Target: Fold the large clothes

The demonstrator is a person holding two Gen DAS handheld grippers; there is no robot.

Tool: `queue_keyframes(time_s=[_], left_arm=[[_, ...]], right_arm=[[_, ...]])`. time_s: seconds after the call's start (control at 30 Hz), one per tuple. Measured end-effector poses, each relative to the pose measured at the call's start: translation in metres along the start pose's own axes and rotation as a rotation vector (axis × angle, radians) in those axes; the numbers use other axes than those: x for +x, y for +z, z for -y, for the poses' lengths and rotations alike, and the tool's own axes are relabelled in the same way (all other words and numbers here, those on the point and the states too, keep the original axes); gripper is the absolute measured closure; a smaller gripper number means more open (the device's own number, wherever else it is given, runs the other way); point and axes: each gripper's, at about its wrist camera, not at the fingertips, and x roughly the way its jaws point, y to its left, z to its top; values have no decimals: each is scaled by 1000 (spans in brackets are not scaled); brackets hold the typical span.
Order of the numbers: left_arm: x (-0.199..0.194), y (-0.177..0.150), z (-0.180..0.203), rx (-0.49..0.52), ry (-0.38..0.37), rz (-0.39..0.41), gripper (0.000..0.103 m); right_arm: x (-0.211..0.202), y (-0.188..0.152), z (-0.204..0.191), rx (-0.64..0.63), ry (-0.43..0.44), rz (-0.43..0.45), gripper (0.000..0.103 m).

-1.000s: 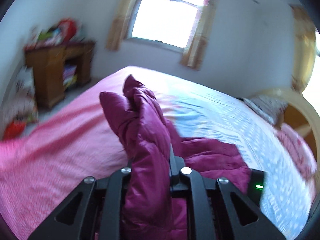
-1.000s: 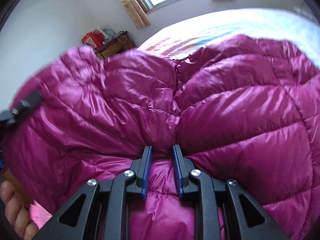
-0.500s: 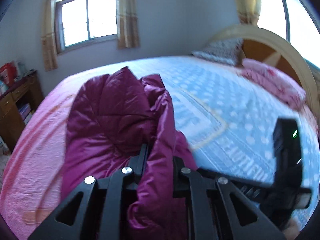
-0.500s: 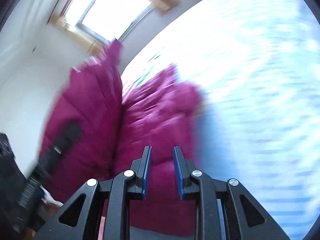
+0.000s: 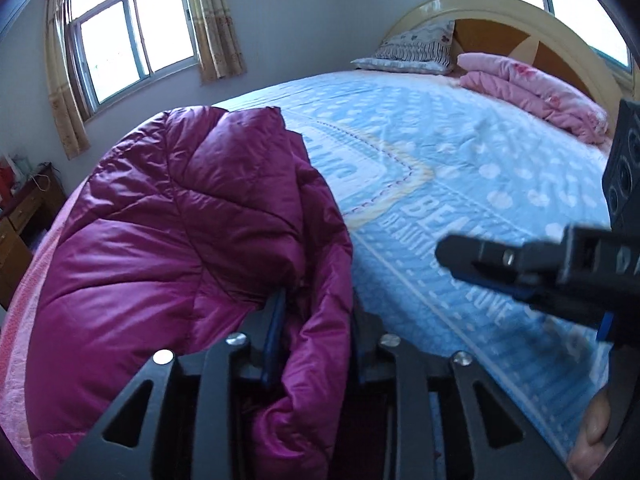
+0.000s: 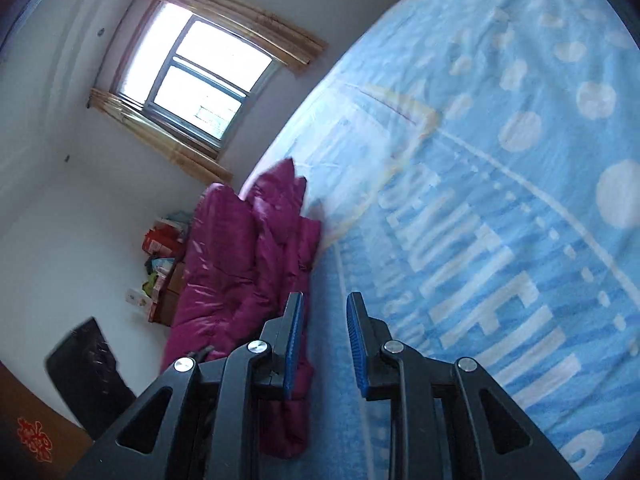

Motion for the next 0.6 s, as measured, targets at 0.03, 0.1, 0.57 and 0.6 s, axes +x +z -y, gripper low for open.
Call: queue_keyframes(time_s=[0.03, 0.1, 0.57, 0.6], left_arm=[[2, 1, 4, -3, -3, 2, 68], [0, -1, 3, -13, -14, 3, 68], [-98, -43, -12, 110, -207, 24, 39], [-107, -43, -17, 111, -220, 30, 39]], right_arm=[[-2, 5, -7, -22, 30, 5, 79], [0, 17, -29, -88, 56, 0, 79], [109, 20, -52, -206, 46, -330, 80], [108, 20, -49, -193, 56, -323, 81]])
